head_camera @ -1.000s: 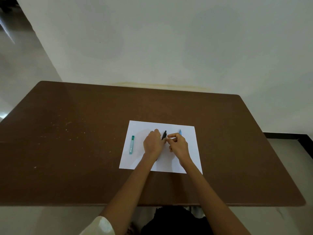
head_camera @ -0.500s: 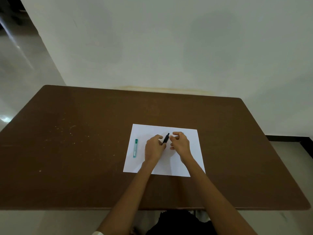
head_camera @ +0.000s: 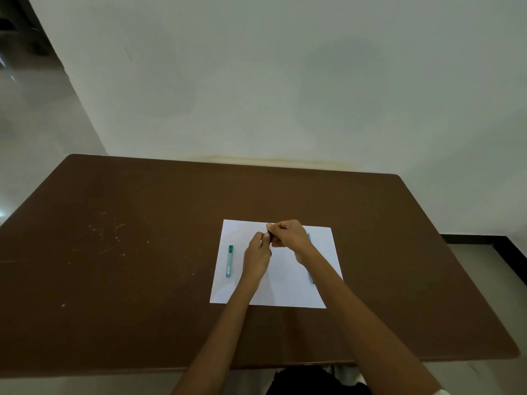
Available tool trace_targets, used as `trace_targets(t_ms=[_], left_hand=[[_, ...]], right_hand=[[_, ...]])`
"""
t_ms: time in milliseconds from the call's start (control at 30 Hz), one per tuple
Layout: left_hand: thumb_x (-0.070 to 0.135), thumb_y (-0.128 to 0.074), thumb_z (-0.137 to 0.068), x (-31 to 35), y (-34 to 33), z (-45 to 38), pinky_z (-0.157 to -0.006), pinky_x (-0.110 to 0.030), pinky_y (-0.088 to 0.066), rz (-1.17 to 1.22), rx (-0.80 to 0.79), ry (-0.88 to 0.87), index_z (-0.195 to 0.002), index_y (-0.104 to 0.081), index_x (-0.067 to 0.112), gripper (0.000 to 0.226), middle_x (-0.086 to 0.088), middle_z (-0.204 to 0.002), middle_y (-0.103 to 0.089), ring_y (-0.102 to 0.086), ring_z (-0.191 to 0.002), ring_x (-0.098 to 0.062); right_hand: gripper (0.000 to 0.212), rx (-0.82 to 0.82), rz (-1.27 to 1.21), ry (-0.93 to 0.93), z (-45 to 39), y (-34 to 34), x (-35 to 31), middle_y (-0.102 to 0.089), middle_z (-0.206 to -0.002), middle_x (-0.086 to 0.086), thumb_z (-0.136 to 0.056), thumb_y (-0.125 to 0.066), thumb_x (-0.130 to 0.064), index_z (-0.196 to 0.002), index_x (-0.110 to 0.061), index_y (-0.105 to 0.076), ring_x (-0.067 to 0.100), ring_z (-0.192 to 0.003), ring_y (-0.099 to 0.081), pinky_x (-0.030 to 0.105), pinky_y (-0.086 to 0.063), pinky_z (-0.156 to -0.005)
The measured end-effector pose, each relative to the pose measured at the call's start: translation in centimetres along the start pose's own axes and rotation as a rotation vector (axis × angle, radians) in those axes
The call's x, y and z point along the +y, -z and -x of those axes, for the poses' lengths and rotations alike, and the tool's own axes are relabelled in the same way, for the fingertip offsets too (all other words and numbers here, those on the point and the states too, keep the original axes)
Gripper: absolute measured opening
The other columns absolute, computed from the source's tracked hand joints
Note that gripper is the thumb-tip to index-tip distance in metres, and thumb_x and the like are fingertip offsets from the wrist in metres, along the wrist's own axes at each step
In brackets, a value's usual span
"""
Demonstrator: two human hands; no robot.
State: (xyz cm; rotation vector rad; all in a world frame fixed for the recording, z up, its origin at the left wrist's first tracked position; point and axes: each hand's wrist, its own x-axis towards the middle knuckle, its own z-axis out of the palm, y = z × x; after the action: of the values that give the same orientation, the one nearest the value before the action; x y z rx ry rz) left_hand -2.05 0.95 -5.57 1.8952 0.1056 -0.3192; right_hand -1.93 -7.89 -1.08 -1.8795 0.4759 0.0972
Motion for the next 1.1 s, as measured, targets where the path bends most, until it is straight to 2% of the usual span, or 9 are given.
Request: trace_targets(t_ms=[100, 233, 333, 467, 700, 833, 967, 1033, 1100], left_hand=[[0.032, -0.033, -0.099, 0.6, 0.7, 0.1, -0.046, -0.016, -0.031, 0.118, -0.082, 0.109, -0.091, -0.047, 0.016, 0.023, 0.0, -0.067, -0.045, -0.038, -0.054, -0.009], [0.029, -0.034, -0.099, 0.7, 2.1, 0.6, -0.041, -0.016, -0.025, 0.298, -0.141, 0.16, -0.096, -0.052, 0.016, 0.022, -0.002, -0.062, -0.041, -0.029, -0.048, -0.009], [0.025, -0.035, -0.1, 0.8, 2.8, 0.8, -0.043, -0.017, -0.027, 0.378, -0.121, 0.157, -0.1, -0.054, 0.015, 0.022, -0.004, -0.063, -0.046, -0.031, -0.047, -0.01], [0.023, -0.037, -0.099, 0.8, 3.2, 0.7, -0.045, -0.018, -0.033, 0.365, -0.123, 0.135, -0.1, -0.054, 0.013, 0.02, -0.004, -0.071, -0.053, -0.037, -0.049, -0.01], [0.024, -0.04, -0.098, 0.0, 3.0, 0.2, -0.05, -0.02, -0.041, 0.323, -0.102, 0.123, -0.102, -0.055, 0.013, 0.019, -0.003, -0.078, -0.058, -0.046, -0.053, -0.012], [0.023, -0.04, -0.098, -0.5, 2.8, 0.2, -0.048, -0.018, -0.042, 0.336, -0.108, 0.153, -0.103, -0.056, 0.013, 0.02, -0.004, -0.079, -0.058, -0.047, -0.053, -0.012], [0.022, -0.04, -0.098, -0.6, 2.7, 0.4, -0.047, -0.017, -0.042, 0.35, -0.105, 0.158, -0.101, -0.057, 0.013, 0.02, -0.004, -0.078, -0.059, -0.048, -0.053, -0.012], [0.022, -0.04, -0.098, -0.5, 2.5, 0.5, -0.047, -0.017, -0.043, 0.337, -0.102, 0.15, -0.101, -0.057, 0.013, 0.02, -0.004, -0.078, -0.059, -0.048, -0.054, -0.012], [0.022, -0.04, -0.098, -0.5, 2.2, 0.7, -0.047, -0.016, -0.043, 0.298, -0.119, 0.133, -0.104, -0.057, 0.011, 0.021, -0.004, -0.079, -0.06, -0.049, -0.054, -0.012]], right_hand=[[0.029, -0.018, -0.024, -0.025, -0.6, 0.3, 0.0, -0.066, -0.087, 0.017, -0.093, -0.054, -0.019, -0.101, 0.007, -0.065, 0.02, -0.074, -0.064, 0.03, -0.057, -0.078], [0.023, 0.021, -0.099, -0.021, -1.9, 1.2, 0.2, -0.069, -0.082, 0.01, -0.092, -0.057, -0.02, -0.099, 0.0, -0.065, 0.013, -0.066, -0.065, 0.015, -0.055, -0.059], [0.014, 0.087, 0.07, 0.06, -3.2, 0.7, 1.1, -0.071, -0.094, 0.013, -0.09, -0.059, -0.018, -0.093, -0.007, -0.065, 0.015, -0.072, -0.066, 0.019, -0.054, -0.066], [0.016, 0.099, 0.437, 0.193, -4.1, -1.0, 2.7, -0.07, -0.099, 0.008, -0.088, -0.06, -0.018, -0.096, -0.007, -0.067, 0.02, -0.088, -0.064, 0.023, -0.045, -0.077], [0.014, 0.125, 0.508, 0.227, -5.1, -1.8, 4.0, -0.068, -0.103, 0.01, -0.086, -0.061, -0.016, -0.093, -0.009, -0.071, 0.021, -0.091, -0.061, 0.021, -0.042, -0.076], [0.02, 0.097, 0.523, 0.219, -5.3, -1.4, 4.3, -0.066, -0.111, 0.01, -0.087, -0.061, -0.017, -0.103, -0.009, -0.07, 0.022, -0.096, -0.06, 0.02, -0.041, -0.081], [0.029, 0.117, 0.412, 0.2, -4.2, -0.8, 3.7, -0.066, -0.11, 0.007, -0.086, -0.064, -0.02, -0.113, -0.009, -0.065, 0.02, -0.095, -0.061, 0.019, -0.039, -0.076], [0.022, 0.16, 0.265, 0.169, -2.9, -0.4, 3.7, -0.069, -0.098, 0.004, -0.088, -0.061, -0.023, -0.104, -0.011, -0.069, 0.018, -0.085, -0.063, 0.02, -0.042, -0.071], [0.019, 0.107, 0.032, 0.092, -1.4, -0.2, 3.9, -0.07, -0.082, 0.003, -0.089, -0.059, -0.026, -0.091, -0.012, -0.072, 0.016, -0.073, -0.064, 0.018, -0.05, -0.066]])
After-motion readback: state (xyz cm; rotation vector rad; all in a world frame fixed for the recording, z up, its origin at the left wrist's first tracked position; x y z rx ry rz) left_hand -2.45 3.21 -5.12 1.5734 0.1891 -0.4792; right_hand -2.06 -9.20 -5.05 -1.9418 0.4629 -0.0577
